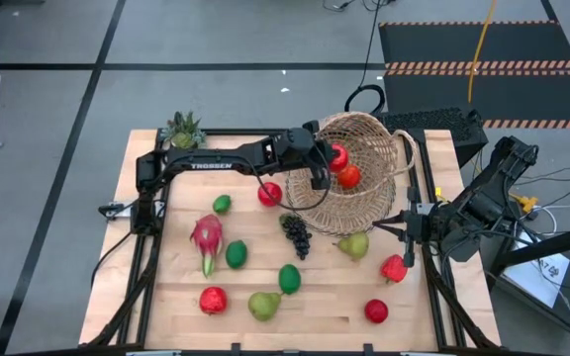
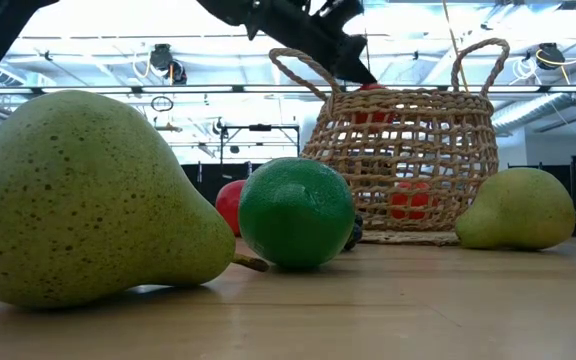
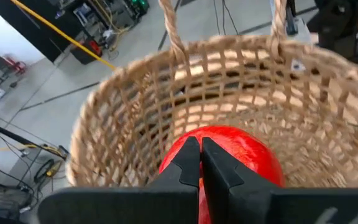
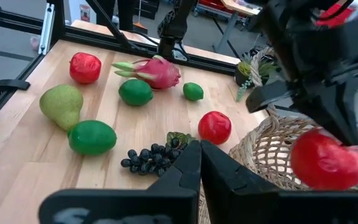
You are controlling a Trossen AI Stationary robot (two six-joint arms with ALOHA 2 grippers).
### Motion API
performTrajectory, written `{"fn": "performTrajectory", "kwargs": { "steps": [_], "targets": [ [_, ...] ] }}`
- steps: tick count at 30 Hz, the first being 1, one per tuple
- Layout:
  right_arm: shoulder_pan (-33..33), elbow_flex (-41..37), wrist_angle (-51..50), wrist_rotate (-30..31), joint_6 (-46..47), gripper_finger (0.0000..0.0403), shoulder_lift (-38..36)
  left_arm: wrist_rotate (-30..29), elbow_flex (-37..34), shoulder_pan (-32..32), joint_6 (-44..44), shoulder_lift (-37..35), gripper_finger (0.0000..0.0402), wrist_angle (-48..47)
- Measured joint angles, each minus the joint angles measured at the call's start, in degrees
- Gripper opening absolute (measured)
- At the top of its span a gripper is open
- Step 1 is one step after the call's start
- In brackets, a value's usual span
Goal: Build produce basket
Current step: Put the red apple into the brown basket
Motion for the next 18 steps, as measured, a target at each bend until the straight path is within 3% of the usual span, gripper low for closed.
{"fn": "performTrajectory", "kwargs": {
  "steps": [18],
  "targets": [
    [0.0,0.0,0.0,0.0,0.0,0.0004,0.0,0.0,-0.5,0.7,-2.7,-0.1,0.0011,-2.3]
  ]
}}
